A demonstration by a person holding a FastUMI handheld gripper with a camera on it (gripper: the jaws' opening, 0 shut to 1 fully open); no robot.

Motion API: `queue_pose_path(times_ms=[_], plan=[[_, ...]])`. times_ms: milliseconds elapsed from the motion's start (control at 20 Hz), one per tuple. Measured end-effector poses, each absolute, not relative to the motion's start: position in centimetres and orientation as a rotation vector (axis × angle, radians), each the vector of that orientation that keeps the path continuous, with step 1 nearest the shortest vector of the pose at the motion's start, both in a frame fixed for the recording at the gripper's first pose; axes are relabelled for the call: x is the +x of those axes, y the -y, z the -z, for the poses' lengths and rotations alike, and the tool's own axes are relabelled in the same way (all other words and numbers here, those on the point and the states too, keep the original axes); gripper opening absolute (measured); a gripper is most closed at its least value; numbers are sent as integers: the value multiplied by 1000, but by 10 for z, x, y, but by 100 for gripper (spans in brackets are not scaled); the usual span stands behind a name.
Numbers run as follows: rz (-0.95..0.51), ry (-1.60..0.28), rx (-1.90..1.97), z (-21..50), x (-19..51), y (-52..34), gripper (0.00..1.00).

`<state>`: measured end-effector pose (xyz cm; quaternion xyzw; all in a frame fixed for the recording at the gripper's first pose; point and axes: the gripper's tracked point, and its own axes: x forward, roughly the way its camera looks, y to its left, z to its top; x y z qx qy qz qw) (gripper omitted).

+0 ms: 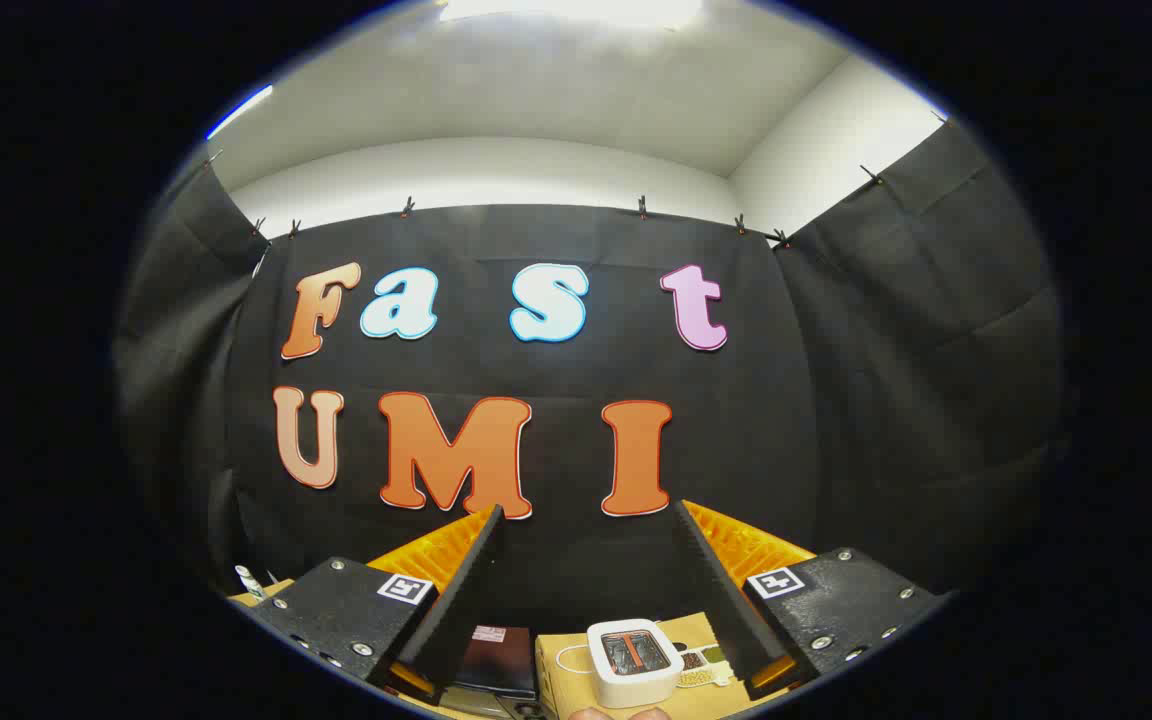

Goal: Open the toaster oven, put the food inside, and close the toaster oven door.

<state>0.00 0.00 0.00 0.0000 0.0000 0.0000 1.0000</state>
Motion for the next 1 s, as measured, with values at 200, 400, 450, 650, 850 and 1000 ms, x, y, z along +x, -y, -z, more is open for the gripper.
queue_pose_path(times_ms=[200, 400, 450, 650, 850, 1000], plan=[[-29, 9, 36, -13, -3, -12, 98], [-57, 7, 19, -22, -6, -16, 98], [-64, 5, 15, -23, -8, -17, 98], [-85, -16, 8, -20, -12, -23, 98], [-109, -34, 5, -12, -13, -36, 98], [-141, -78, 14, 6, -14, -56, 98]])
